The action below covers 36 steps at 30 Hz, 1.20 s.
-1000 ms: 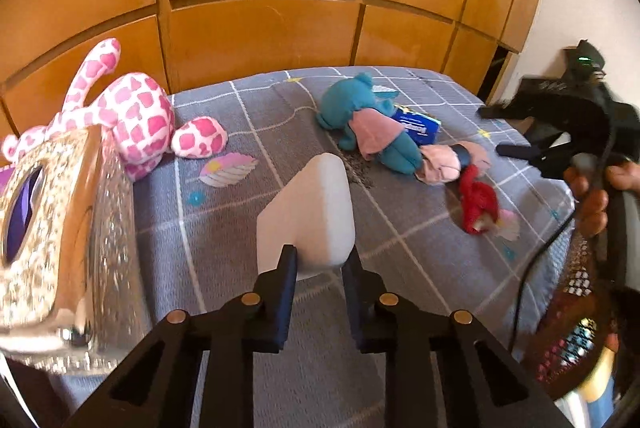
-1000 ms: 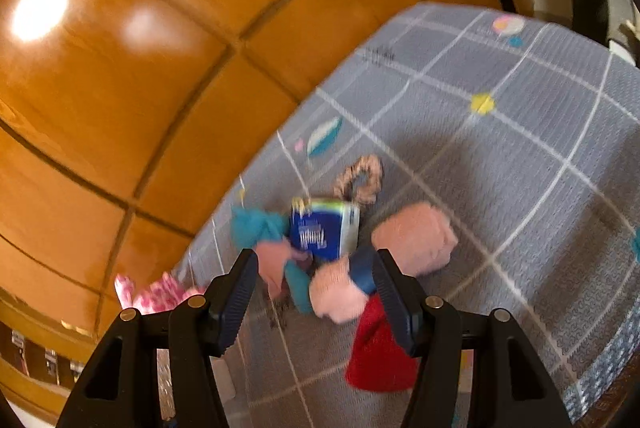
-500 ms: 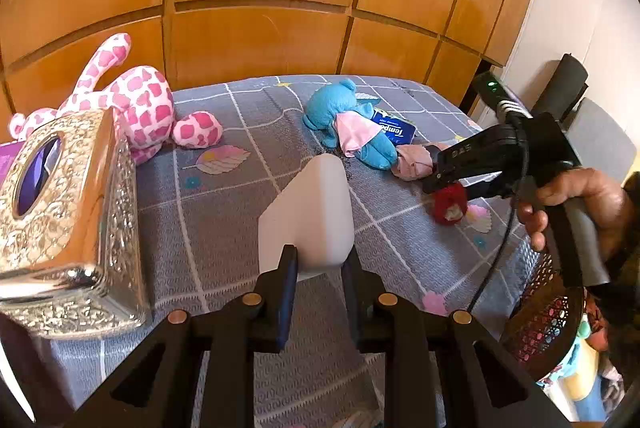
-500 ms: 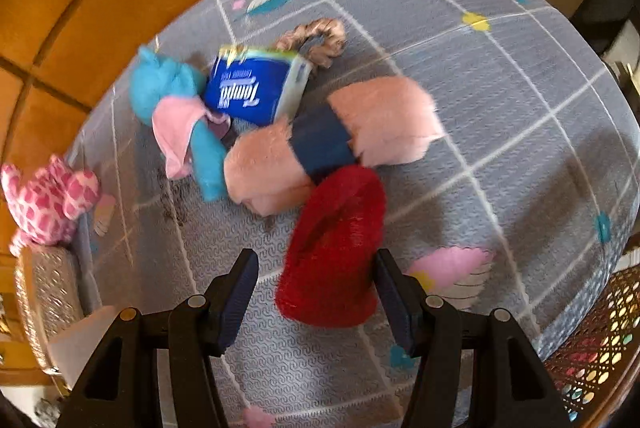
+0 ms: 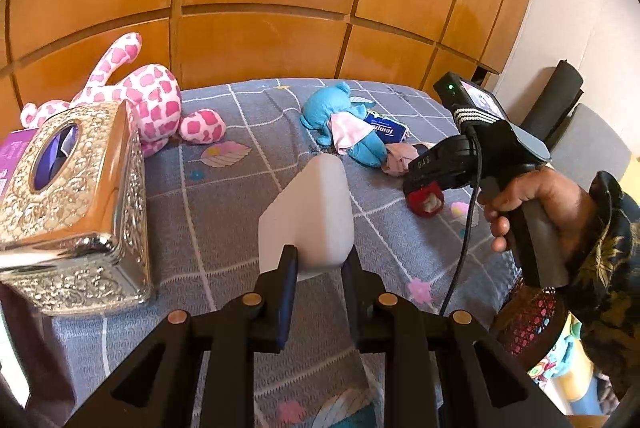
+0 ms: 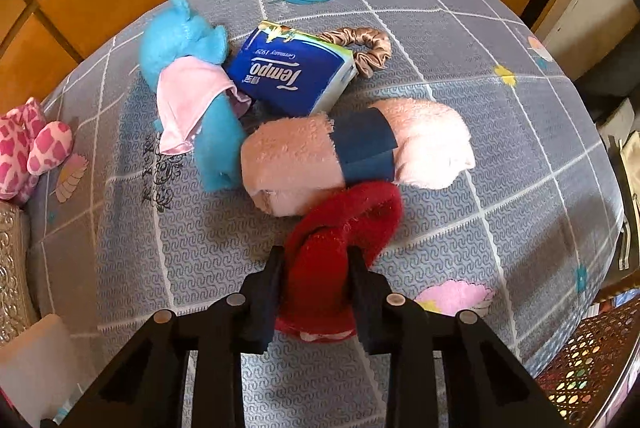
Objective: Organize soft objects
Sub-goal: 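Grasp the red knit hat with the right tool while the left tool holds the white block, then carry the white foam block into the gold tray with the left tool and release it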
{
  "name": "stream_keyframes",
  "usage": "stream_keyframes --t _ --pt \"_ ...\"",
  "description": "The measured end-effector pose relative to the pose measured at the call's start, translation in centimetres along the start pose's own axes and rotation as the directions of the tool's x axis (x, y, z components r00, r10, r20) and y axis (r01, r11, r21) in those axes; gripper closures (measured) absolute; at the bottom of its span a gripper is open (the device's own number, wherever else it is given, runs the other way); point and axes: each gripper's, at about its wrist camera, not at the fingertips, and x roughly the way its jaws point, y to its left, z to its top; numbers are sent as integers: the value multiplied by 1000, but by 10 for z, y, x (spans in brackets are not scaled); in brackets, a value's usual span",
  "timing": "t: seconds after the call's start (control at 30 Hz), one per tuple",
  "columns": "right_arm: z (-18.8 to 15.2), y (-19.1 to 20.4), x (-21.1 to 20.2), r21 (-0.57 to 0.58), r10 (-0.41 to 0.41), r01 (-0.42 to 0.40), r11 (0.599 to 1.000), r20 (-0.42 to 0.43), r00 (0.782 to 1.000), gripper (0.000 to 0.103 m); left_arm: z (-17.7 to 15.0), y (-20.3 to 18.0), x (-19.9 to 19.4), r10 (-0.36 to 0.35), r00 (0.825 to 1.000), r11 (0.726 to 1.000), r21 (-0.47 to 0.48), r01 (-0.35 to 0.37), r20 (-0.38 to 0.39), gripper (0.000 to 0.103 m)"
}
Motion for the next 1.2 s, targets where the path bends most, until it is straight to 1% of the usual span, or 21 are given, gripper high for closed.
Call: stream_keyframes --t 0.1,0.2,0.33,0.5,0.6,0.7,0.73,0.8,0.83,0.9,0.93,0.97,1.0,1.03,1.1,1.13,1.2 --pt "3 -1 2 11 3 -3 1000 -1 1000 72 -4 1 -8 7 1000 1000 1 -7 7 81" --pt "1 1 1 8 -5 5 1000 7 1000 72 -8 10 -22 21 1000 1000 -18 -21 17 81" --pt "-3 12 0 -22 -35 36 999 27 999 72 -13 28 -50 49 997 997 -66 -45 54 81" --pt "-8 25 -4 -47 -51 53 997 41 998 73 -20 58 -91 95 990 984 -158 -77 107 81" --pt "-9 30 -6 -56 -55 57 997 45 997 73 -22 80 -119 153 977 969 -215 -118 151 82" --pt "-10 33 -7 -64 -60 63 996 48 997 73 -26 110 -150 237 953 940 -292 -176 190 82" --pt "-9 33 -7 -65 -60 63 996 49 997 73 -28 125 -162 286 938 920 -328 -212 196 82" --pt "-9 34 -7 -70 -63 67 995 51 997 73 -34 147 -174 357 915 886 -377 -269 187 82" --pt "-9 36 -7 -75 -66 70 995 53 996 73 -39 164 -182 410 896 855 -415 -312 173 82" --pt "-10 37 -9 -83 -70 74 994 56 996 73 -48 190 -191 478 868 805 -464 -370 138 82" --pt "-10 37 -9 -85 -71 76 993 57 996 73 -55 208 -195 530 842 762 -492 -420 102 82" --pt "-10 38 -10 -88 -73 78 993 59 996 73 -61 220 -197 561 824 734 -509 -449 81 82" --pt "-10 39 -10 -91 -74 79 993 60 995 73 -66 234 -199 584 810 707 -526 -473 57 82" --pt "-11 39 -11 -92 -75 81 992 60 995 73 -73 253 -201 611 792 670 -549 -500 24 82" --pt "-12 41 -12 -95 -78 83 992 62 995 73 -81 274 -202 642 767 626 -570 -532 -10 82" --pt "-13 42 -13 -96 -79 85 992 64 995 73 -86 288 -202 657 753 600 -582 -550 -35 82" --pt "-13 43 -12 -99 -80 86 991 67 995 73 -93 303 -203 668 743 574 -599 -557 -50 82"
